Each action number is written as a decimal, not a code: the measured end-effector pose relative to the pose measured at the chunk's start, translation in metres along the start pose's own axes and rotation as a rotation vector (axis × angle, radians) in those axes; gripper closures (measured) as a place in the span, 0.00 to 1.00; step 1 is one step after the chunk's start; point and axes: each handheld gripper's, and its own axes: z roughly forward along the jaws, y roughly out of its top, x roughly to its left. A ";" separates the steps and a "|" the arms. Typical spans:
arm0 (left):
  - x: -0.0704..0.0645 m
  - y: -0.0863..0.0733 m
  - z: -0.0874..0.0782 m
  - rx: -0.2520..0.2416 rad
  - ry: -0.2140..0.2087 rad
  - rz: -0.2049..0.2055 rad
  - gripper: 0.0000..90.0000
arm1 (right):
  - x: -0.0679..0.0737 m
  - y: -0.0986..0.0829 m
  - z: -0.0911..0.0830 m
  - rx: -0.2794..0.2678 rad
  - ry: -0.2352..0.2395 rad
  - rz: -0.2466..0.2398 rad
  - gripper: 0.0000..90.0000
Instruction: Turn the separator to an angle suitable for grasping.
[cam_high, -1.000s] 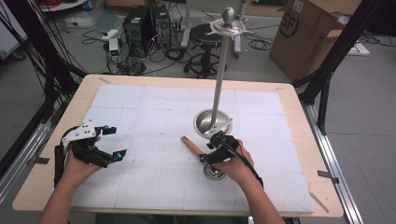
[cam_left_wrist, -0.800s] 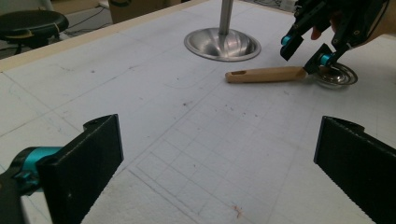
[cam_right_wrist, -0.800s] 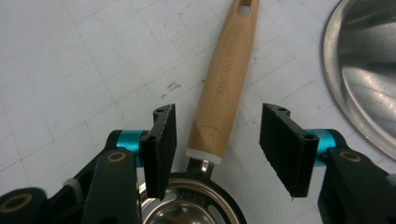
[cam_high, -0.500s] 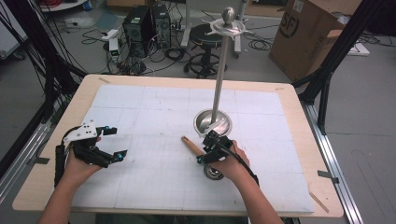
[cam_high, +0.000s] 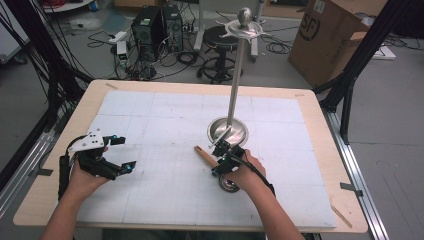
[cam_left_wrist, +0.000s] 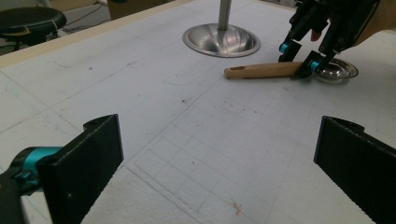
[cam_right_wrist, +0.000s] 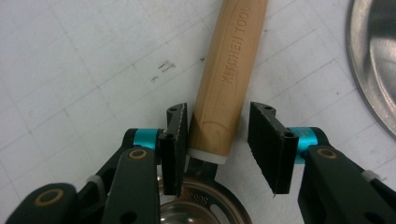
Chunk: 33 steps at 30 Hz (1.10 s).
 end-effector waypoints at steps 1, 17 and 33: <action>0.000 0.000 0.000 0.000 0.000 0.000 0.02 | 0.000 0.000 0.000 0.000 0.000 0.000 0.64; -0.002 -0.001 0.002 0.018 -0.004 0.005 0.02 | 0.001 0.010 0.001 0.076 -0.030 -0.017 0.72; -0.001 -0.001 0.001 0.016 -0.006 0.004 0.02 | 0.004 0.005 -0.002 0.021 -0.038 -0.098 0.77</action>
